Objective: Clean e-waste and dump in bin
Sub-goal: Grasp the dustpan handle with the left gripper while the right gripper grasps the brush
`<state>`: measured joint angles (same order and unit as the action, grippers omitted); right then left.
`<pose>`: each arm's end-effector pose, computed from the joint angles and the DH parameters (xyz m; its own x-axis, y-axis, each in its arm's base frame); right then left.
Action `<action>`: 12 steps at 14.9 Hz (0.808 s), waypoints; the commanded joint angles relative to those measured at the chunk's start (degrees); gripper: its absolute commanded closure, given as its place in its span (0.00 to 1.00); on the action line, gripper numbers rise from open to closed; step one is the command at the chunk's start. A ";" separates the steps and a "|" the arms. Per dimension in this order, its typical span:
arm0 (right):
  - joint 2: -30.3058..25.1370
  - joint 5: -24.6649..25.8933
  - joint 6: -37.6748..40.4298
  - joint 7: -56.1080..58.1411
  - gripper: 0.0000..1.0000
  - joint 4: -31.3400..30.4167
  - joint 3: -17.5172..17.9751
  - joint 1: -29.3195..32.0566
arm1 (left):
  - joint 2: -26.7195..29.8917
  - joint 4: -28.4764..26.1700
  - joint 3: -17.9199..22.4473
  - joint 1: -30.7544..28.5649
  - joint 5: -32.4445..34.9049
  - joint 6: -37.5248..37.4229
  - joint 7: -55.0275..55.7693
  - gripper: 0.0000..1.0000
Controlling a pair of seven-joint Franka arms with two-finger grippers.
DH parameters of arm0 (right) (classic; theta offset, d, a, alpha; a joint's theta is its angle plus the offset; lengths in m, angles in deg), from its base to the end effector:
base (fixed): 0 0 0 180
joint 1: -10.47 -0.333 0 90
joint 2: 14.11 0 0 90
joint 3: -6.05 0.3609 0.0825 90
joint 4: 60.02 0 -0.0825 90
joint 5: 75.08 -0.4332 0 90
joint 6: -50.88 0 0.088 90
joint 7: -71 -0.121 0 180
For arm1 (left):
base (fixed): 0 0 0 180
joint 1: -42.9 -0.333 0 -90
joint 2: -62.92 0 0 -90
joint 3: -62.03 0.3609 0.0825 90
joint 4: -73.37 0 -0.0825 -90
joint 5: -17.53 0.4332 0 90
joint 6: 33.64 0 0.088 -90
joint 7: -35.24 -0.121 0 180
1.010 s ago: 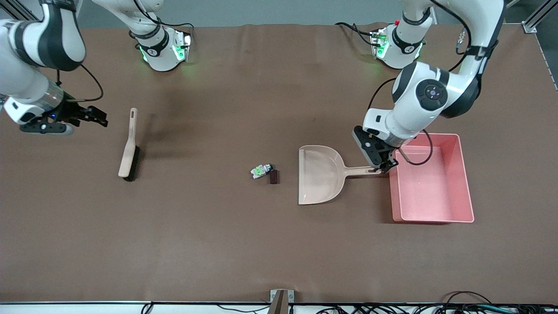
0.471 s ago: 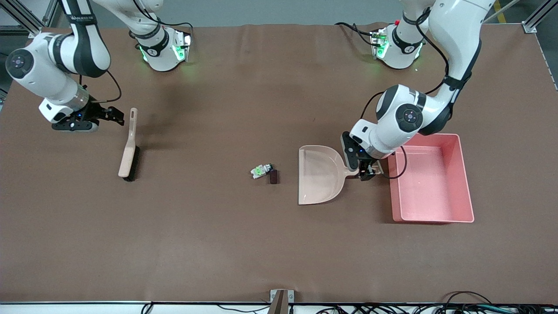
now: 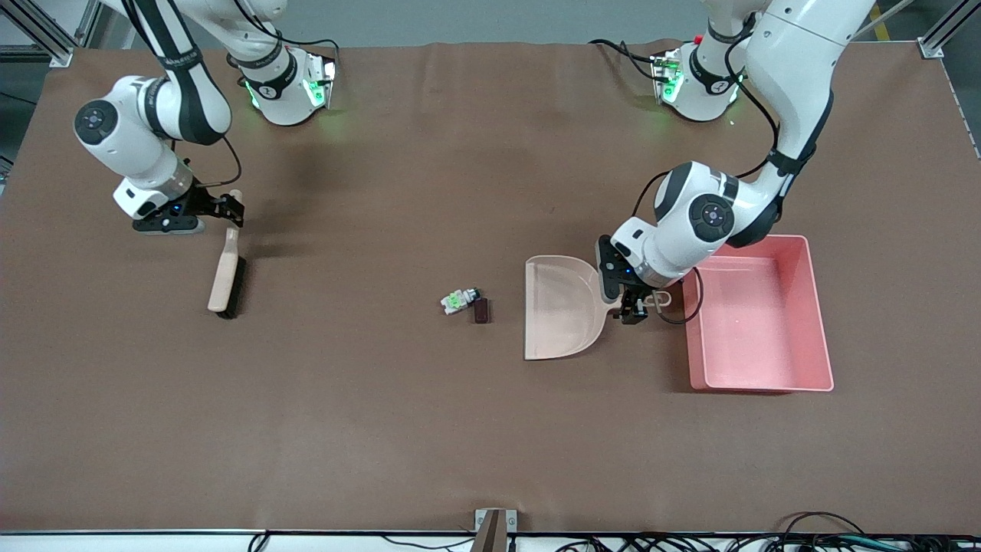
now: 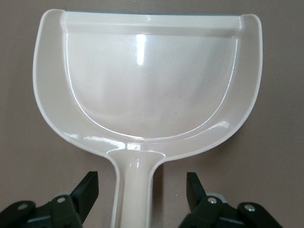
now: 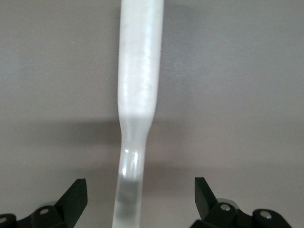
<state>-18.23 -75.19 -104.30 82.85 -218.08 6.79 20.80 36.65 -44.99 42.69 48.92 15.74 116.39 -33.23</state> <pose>0.4056 -0.0687 0.2269 0.9991 0.0377 0.0212 0.0376 -0.9993 0.0045 0.5928 -0.2756 0.2184 -0.0036 -0.9809 0.1942 -0.9991 -0.0048 -0.0429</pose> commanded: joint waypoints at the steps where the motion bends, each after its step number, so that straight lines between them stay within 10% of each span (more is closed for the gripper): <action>1: 2.10 -1.29 -3.29 0.98 0.11 -0.85 0.14 -0.83 | -1.68 1.29 -0.35 -0.13 0.12 0.53 -2.46 0.25; 12: 1.48 -1.29 -0.30 0.72 0.60 -0.58 0.14 -0.57 | -3.18 2.69 -0.27 -0.05 0.12 0.44 -5.98 0.76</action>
<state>-15.28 -75.20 -105.17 82.83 -217.93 6.84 20.21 34.14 -43.40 42.70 48.88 15.78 116.50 -38.14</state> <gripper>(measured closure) 0.555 0.670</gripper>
